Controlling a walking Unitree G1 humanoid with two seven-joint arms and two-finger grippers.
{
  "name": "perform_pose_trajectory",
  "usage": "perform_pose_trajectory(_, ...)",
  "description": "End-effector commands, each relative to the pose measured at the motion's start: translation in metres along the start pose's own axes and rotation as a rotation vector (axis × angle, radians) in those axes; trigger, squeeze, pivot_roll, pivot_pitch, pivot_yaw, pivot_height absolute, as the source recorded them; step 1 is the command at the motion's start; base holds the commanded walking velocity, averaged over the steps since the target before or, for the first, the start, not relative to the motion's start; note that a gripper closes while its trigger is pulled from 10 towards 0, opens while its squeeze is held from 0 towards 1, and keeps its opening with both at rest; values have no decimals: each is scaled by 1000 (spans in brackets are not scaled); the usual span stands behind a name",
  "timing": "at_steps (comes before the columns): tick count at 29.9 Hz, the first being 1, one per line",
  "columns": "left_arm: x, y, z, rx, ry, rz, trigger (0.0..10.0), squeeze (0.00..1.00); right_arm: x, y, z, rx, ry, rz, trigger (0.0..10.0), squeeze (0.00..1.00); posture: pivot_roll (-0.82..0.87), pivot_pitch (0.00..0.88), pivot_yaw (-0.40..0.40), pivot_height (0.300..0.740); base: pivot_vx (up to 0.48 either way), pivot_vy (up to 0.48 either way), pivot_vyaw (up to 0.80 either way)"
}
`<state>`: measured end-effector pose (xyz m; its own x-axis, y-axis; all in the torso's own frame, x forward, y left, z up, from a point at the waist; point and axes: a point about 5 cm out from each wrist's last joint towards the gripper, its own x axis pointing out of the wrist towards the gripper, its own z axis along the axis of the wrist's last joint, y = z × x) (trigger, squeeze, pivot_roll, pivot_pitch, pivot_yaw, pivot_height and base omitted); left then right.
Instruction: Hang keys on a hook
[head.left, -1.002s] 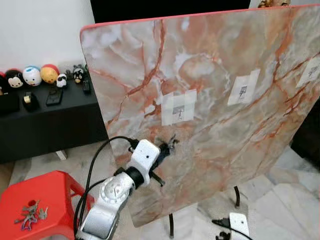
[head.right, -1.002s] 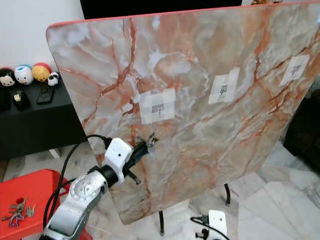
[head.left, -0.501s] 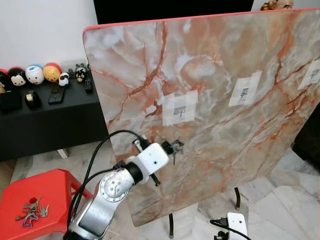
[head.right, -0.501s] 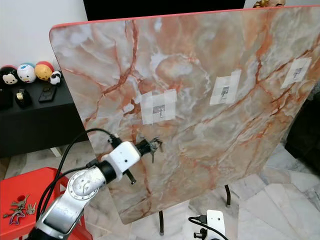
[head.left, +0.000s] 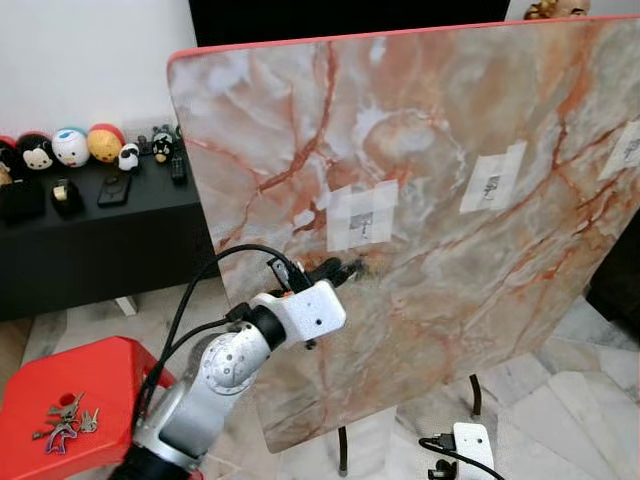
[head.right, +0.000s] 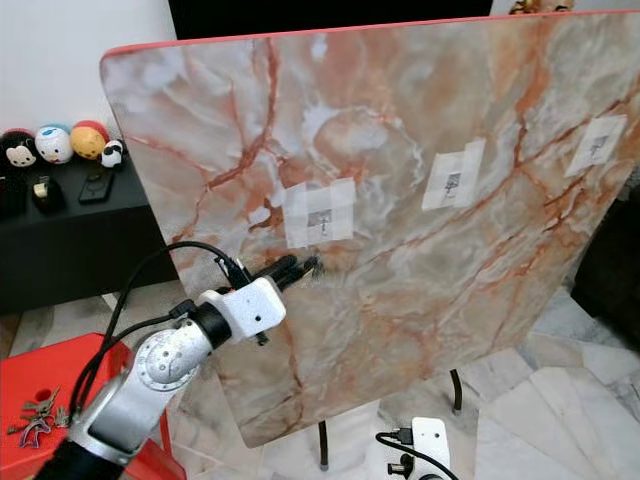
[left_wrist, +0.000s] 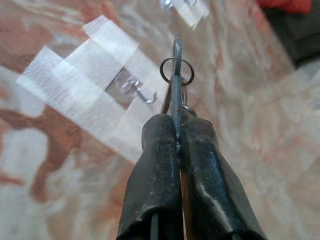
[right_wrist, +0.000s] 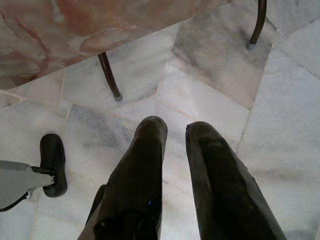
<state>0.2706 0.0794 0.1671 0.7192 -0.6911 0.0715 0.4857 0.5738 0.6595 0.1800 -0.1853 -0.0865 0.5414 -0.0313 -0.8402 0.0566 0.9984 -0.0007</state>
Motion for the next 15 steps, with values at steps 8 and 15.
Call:
perform_pose_trajectory(8, 1, -6, 10, -190, -39, -19, 10000, 0, 0, -2, 1, -10, 0, 3, 10000, 0, 56, 0, -58, 740, 0, 0, 0)
perform_pose_trajectory(15, 6, -7, 14, -265, -55, -24, 10000, 0, 0, -2, 0, -15, 1, 4, 10000, 0, 58, 0, -57, 740, 0, 0, 0)
